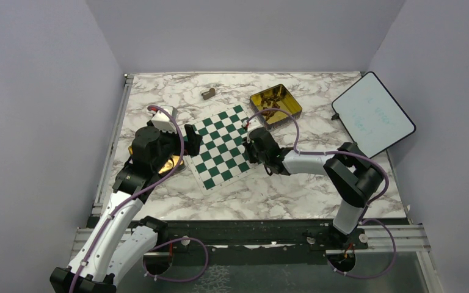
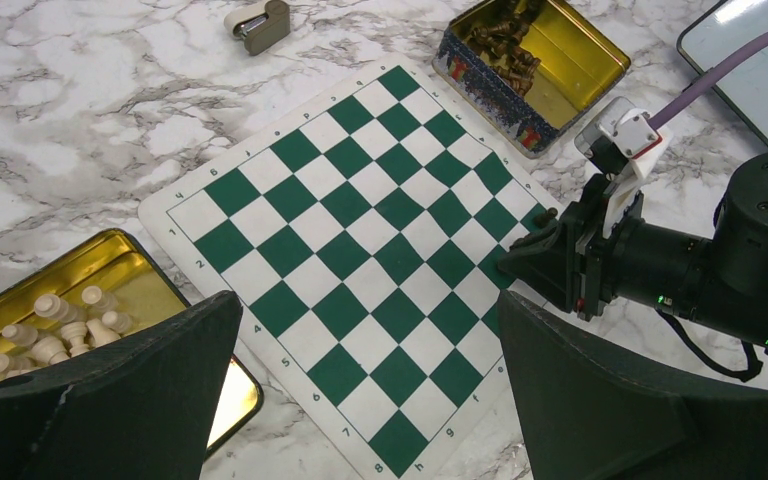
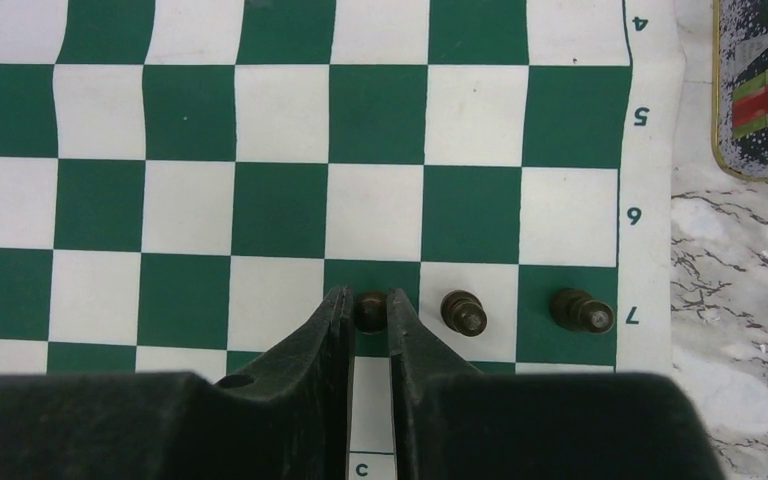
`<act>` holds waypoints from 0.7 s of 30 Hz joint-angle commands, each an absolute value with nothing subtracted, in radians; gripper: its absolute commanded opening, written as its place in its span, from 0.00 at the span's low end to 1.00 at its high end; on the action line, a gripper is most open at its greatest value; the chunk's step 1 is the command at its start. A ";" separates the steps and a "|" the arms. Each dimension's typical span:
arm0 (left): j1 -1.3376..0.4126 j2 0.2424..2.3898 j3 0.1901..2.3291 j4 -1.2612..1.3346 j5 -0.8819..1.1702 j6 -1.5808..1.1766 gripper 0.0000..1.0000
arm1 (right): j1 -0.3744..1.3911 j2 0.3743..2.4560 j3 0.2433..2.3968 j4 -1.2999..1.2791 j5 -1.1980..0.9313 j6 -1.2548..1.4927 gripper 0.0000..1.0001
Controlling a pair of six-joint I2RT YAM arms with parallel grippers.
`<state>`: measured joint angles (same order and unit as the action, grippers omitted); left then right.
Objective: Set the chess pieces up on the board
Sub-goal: Place the chess piece on the chessboard.
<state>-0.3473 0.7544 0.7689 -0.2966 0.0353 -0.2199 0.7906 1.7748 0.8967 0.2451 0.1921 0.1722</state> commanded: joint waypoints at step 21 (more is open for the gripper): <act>-0.351 0.739 0.761 -0.290 0.038 -0.215 0.99 | 0.796 1.768 0.928 0.211 0.188 0.182 0.37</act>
<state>-0.3473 0.7383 0.7677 -0.2970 0.0349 -0.2199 0.7910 1.7878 0.8967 0.2367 0.1905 0.1909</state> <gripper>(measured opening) 0.990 0.343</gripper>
